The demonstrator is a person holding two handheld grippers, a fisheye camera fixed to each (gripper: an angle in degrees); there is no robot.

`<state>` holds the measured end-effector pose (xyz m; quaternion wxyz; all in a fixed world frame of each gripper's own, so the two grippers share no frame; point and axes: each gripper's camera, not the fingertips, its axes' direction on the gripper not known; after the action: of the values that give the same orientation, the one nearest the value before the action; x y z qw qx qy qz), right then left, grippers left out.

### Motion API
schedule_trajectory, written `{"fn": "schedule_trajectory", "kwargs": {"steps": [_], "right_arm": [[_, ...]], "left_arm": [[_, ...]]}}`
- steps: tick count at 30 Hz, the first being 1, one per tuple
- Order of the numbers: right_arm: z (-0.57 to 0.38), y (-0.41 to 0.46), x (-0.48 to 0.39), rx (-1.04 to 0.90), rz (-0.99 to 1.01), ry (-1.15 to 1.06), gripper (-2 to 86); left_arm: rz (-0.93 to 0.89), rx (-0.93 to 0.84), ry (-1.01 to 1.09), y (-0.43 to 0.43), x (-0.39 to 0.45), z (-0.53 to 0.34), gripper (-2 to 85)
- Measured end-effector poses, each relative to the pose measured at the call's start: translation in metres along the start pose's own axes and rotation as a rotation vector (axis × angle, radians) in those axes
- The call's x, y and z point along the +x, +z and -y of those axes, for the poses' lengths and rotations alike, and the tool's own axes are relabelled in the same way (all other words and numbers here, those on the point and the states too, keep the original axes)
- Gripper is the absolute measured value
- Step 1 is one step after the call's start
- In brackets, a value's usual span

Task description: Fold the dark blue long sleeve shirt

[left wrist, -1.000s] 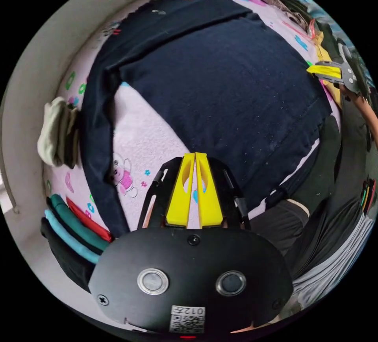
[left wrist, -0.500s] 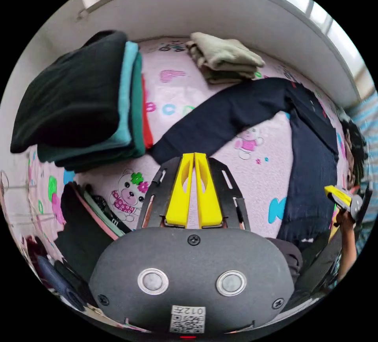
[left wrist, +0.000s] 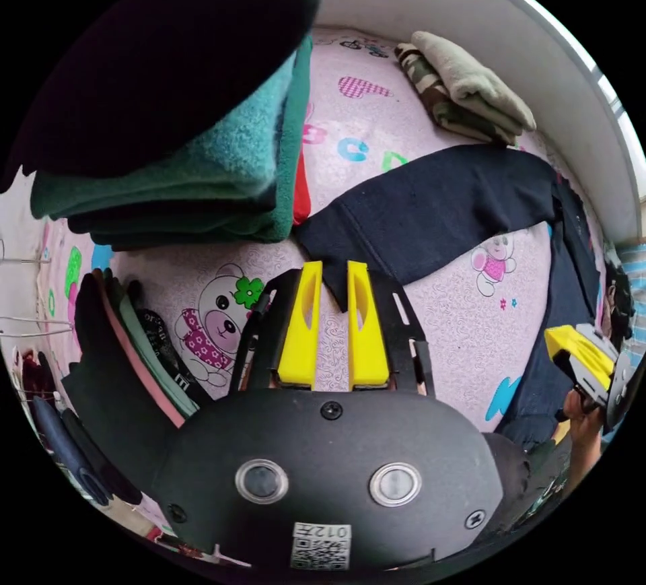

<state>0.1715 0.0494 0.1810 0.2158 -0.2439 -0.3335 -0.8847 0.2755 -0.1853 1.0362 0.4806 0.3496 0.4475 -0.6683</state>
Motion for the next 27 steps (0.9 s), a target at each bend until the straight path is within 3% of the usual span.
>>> {"fn": "schedule_trajectory", "kwargs": {"steps": [5,14,18,20,24,27], "right_arm": [[0.018,0.016,-0.023,0.048,0.021,-0.085,0.8],[0.022,0.013,-0.057,0.148,-0.068,-0.257,12.1],[0.010,0.000,-0.057,0.197,-0.223,-0.253,9.9],[-0.006,-0.017,-0.048,0.269,-0.344,-0.208,3.6],[-0.028,-0.056,-0.006,0.322,-0.276,-0.129,2.8],[-0.039,-0.099,0.052,0.352,-0.195,-0.004,2.5]], "left_arm": [[-0.145,0.010,0.040,-0.023,-0.024,-0.001,0.9],[-0.410,0.162,0.145,-0.126,-0.038,-0.001,0.4],[-0.503,0.184,0.236,-0.159,-0.020,0.003,0.9],[-0.543,0.244,0.294,-0.178,-0.009,0.002,1.3],[-0.670,0.517,0.355,-0.223,0.001,-0.015,3.0],[-0.628,0.607,0.287,-0.230,0.009,-0.027,5.6]]}}
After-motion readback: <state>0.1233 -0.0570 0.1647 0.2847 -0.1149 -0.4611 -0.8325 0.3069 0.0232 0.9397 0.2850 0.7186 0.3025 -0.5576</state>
